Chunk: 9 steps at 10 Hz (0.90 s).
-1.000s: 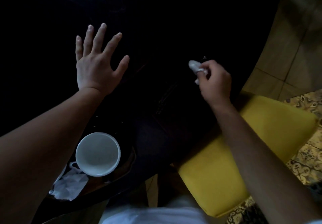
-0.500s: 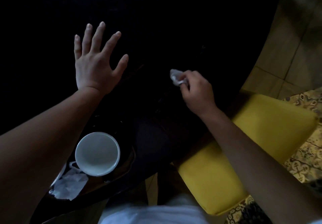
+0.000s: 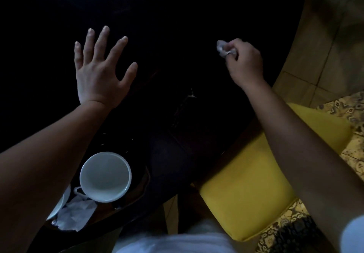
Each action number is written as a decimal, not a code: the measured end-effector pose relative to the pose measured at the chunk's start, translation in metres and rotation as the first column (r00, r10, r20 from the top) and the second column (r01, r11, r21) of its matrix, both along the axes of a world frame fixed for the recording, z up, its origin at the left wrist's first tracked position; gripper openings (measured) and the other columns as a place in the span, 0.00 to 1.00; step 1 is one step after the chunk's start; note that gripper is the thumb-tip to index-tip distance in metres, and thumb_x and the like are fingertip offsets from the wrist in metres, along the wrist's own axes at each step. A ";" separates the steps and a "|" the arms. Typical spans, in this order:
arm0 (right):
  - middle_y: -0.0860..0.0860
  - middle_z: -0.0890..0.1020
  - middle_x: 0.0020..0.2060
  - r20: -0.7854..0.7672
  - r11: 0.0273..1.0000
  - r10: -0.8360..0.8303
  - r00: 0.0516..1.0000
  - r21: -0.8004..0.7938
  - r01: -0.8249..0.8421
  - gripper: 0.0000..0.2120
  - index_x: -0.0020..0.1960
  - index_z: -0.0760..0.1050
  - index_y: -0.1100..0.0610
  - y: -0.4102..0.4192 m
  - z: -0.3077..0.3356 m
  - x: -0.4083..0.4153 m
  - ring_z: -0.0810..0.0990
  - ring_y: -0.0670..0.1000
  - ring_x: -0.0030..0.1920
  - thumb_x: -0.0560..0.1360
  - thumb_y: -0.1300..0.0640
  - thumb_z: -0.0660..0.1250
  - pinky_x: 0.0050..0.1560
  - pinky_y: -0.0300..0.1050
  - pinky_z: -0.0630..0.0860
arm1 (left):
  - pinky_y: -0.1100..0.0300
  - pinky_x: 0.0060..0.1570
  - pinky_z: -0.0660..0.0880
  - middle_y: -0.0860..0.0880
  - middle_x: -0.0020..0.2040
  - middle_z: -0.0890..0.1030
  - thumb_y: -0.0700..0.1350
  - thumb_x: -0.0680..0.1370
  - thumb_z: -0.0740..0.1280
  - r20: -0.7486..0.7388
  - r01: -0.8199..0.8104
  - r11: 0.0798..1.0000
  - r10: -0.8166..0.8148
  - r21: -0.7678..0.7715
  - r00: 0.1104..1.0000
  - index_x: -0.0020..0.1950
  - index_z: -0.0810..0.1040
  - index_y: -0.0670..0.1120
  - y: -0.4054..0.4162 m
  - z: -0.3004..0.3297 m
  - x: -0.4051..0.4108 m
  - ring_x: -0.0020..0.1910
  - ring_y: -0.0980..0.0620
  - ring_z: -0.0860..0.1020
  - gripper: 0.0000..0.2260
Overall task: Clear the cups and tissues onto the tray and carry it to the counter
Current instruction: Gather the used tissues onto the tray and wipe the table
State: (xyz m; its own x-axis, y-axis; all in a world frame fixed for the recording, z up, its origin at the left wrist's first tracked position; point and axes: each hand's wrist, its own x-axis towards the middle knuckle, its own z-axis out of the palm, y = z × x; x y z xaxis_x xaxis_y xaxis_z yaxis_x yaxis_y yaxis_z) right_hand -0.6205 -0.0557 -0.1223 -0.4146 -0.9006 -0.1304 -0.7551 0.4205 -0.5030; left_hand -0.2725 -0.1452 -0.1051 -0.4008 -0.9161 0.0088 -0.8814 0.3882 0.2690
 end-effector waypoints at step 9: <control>0.54 0.79 0.46 -0.031 0.994 0.109 0.994 0.015 -0.109 0.08 0.54 0.75 0.55 0.071 0.008 0.124 0.81 0.61 0.41 0.77 0.57 0.61 0.35 0.50 0.75 | 0.41 0.80 0.45 0.48 0.84 0.57 0.64 0.83 0.57 -0.001 0.008 1.000 -0.008 -0.022 1.000 0.80 0.65 0.56 -0.001 -0.002 0.000 0.83 0.43 0.51 0.27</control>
State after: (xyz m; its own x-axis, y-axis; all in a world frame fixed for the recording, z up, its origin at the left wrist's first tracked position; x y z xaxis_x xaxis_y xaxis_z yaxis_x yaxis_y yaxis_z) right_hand -0.4966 0.0152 -0.1142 -0.3180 -0.9391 -0.1307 -0.8122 0.3409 -0.4734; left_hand -0.2722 -0.1458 -0.1076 -0.4079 -0.9126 0.0289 -0.8781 0.4008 0.2613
